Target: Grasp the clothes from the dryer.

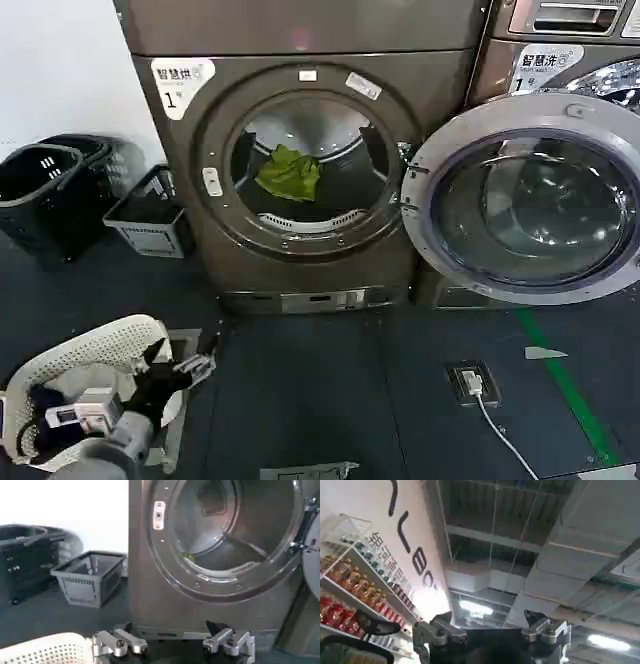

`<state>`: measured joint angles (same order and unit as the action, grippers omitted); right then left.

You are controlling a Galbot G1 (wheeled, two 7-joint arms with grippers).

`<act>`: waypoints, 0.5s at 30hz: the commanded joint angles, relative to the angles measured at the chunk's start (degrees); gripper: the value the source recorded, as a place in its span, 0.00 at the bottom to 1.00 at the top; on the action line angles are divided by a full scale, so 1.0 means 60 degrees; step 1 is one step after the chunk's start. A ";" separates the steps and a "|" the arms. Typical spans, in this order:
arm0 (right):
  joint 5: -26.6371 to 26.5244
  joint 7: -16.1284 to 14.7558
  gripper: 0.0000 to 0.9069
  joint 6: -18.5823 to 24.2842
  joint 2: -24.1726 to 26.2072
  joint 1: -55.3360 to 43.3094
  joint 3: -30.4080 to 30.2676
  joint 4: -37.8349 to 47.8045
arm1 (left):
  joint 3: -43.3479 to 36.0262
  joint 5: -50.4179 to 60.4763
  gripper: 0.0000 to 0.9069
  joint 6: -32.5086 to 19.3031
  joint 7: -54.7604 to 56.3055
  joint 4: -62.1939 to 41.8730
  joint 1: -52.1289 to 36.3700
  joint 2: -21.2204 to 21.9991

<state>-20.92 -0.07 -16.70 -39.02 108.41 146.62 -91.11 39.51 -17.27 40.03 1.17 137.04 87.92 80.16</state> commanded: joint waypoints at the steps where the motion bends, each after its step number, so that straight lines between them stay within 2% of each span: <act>1: -0.0063 0.0033 1.00 0.0117 0.0012 -0.0005 0.0016 -0.0003 | 0.0035 0.0076 1.00 -0.0140 0.0084 -0.0017 0.0020 0.0003; 6: -0.0153 -0.0322 1.00 0.0196 -0.0013 -0.0036 -0.0062 -0.0032 | -0.0040 0.0213 1.00 -0.0383 0.0067 0.0004 0.0067 0.0077; 15: -0.0294 -0.0193 1.00 0.0294 0.0094 -0.0077 -0.0090 -0.0038 | -0.0041 0.0362 1.00 -0.0572 0.0037 0.0092 0.0108 0.0088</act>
<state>-22.52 -0.96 -15.14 -38.61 107.88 146.09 -91.40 39.20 -15.26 37.46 1.26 137.62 88.55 80.74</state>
